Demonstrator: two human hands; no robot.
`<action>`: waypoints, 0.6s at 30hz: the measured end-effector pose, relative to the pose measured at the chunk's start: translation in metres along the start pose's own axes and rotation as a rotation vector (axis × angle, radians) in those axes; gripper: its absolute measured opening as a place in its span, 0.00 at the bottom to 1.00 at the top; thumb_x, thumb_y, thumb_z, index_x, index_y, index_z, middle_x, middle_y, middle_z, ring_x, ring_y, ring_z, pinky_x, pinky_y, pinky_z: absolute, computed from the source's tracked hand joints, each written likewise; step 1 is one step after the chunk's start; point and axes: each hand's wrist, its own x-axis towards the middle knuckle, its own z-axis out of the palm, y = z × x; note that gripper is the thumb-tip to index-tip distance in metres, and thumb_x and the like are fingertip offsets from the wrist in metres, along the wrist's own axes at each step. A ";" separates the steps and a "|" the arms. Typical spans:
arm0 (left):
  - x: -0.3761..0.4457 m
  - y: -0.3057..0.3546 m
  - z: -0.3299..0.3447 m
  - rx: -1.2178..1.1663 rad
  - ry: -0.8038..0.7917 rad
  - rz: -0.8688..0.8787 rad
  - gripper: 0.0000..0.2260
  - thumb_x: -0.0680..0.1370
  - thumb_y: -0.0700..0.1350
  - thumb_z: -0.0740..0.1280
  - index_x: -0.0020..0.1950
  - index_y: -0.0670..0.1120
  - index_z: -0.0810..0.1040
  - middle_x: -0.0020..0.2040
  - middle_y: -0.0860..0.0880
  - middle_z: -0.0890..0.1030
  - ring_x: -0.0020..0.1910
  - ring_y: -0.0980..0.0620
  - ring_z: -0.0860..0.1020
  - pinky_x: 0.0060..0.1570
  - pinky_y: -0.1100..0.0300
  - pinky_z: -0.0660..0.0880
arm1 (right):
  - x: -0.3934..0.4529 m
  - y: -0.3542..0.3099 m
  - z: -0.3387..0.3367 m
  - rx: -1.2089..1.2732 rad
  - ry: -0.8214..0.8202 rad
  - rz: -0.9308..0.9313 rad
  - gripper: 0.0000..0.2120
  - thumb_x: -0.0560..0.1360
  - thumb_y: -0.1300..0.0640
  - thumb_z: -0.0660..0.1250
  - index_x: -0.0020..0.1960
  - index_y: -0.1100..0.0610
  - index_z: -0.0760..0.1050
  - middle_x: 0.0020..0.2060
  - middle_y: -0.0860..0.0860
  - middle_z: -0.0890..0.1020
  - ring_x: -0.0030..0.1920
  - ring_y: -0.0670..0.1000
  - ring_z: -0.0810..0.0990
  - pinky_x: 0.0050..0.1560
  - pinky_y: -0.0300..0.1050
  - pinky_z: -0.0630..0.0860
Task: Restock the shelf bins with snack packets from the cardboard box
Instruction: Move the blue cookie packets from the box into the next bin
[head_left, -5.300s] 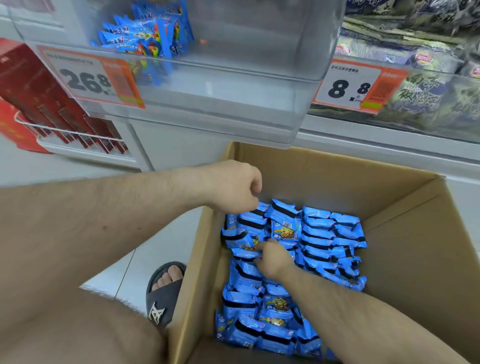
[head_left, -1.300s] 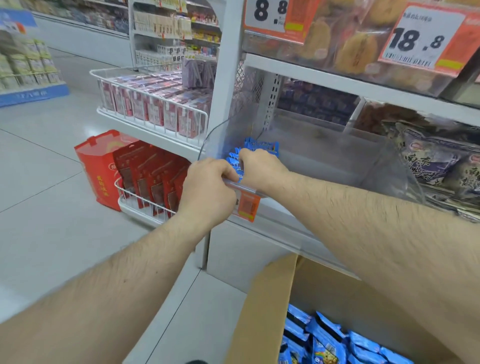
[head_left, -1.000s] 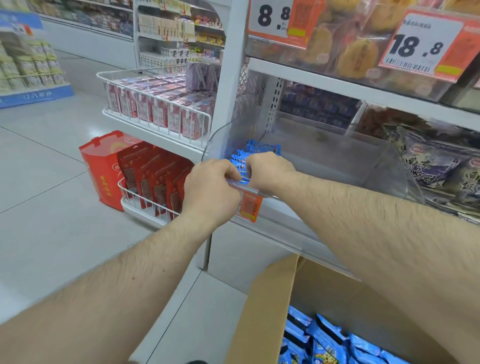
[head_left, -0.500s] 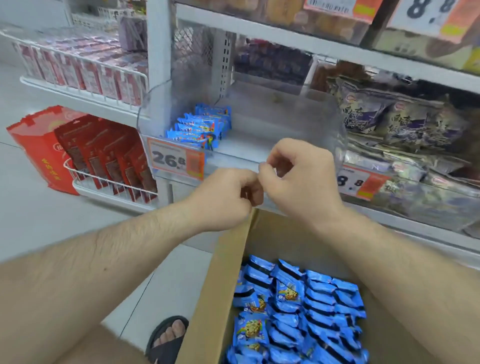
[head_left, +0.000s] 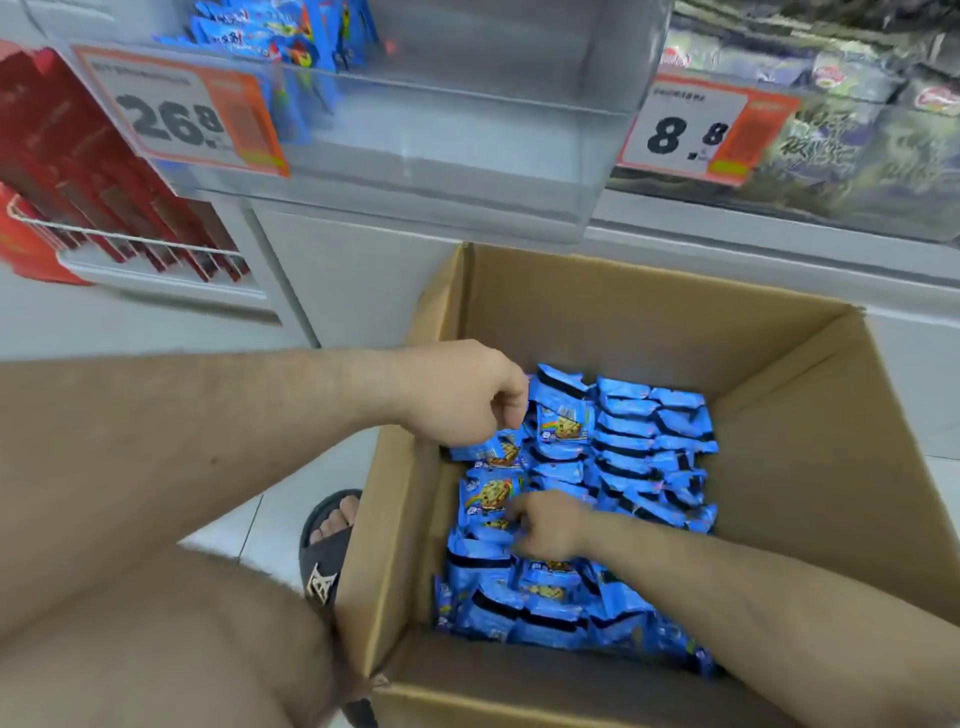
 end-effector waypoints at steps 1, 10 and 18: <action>0.001 0.000 -0.001 -0.001 0.006 -0.007 0.15 0.72 0.35 0.59 0.45 0.55 0.77 0.48 0.55 0.82 0.48 0.54 0.80 0.51 0.56 0.77 | 0.009 -0.004 0.009 -0.034 0.009 -0.012 0.32 0.76 0.43 0.67 0.74 0.56 0.64 0.61 0.55 0.76 0.58 0.57 0.78 0.55 0.54 0.77; 0.003 0.002 -0.004 -0.037 0.031 -0.045 0.16 0.73 0.34 0.59 0.48 0.54 0.78 0.45 0.57 0.81 0.41 0.63 0.76 0.44 0.66 0.75 | 0.016 -0.029 0.048 -0.243 0.237 -0.066 0.13 0.76 0.59 0.67 0.59 0.60 0.71 0.61 0.59 0.68 0.49 0.59 0.77 0.43 0.50 0.74; 0.005 0.008 -0.006 -0.181 0.176 -0.201 0.09 0.76 0.40 0.60 0.52 0.49 0.76 0.45 0.51 0.82 0.43 0.50 0.82 0.45 0.57 0.80 | -0.040 -0.011 -0.010 0.190 0.701 -0.313 0.07 0.70 0.68 0.69 0.37 0.59 0.73 0.40 0.52 0.74 0.42 0.51 0.73 0.44 0.41 0.70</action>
